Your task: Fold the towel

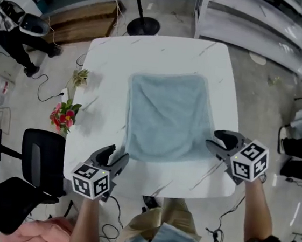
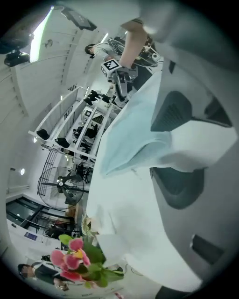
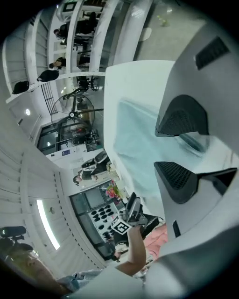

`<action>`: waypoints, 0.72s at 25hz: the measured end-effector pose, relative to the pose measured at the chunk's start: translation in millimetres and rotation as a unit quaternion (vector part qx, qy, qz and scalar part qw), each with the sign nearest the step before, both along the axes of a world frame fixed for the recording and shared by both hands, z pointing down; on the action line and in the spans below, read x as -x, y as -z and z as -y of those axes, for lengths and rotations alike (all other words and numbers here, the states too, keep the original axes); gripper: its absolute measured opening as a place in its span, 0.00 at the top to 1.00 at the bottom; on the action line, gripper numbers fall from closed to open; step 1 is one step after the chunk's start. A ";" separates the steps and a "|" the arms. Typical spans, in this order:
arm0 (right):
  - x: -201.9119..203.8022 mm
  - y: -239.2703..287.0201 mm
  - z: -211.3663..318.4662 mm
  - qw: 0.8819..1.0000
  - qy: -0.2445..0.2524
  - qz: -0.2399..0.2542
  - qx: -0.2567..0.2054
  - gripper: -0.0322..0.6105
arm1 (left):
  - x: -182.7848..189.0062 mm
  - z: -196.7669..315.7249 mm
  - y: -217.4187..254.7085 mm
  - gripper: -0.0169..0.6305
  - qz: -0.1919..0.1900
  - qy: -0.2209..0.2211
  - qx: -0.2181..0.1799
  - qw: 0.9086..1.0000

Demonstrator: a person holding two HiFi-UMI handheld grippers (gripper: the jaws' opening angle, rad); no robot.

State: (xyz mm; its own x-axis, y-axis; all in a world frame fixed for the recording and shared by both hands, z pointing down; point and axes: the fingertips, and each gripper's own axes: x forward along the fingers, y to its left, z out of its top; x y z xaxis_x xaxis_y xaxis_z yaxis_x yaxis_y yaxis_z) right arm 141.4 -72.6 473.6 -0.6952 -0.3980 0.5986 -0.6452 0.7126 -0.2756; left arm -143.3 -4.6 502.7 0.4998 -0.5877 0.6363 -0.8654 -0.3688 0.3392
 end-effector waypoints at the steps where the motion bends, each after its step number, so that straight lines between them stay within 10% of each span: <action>1: -1.3 -6.8 -16.1 1.000 0.006 0.002 0.009 0.67 | -1.5 -5.7 -6.4 0.60 -0.001 -0.003 0.003 1.000; 18: -17.0 -35.0 -43.7 0.999 -0.035 0.034 0.025 0.64 | -7.6 7.3 -22.5 0.67 0.010 -0.048 0.025 0.999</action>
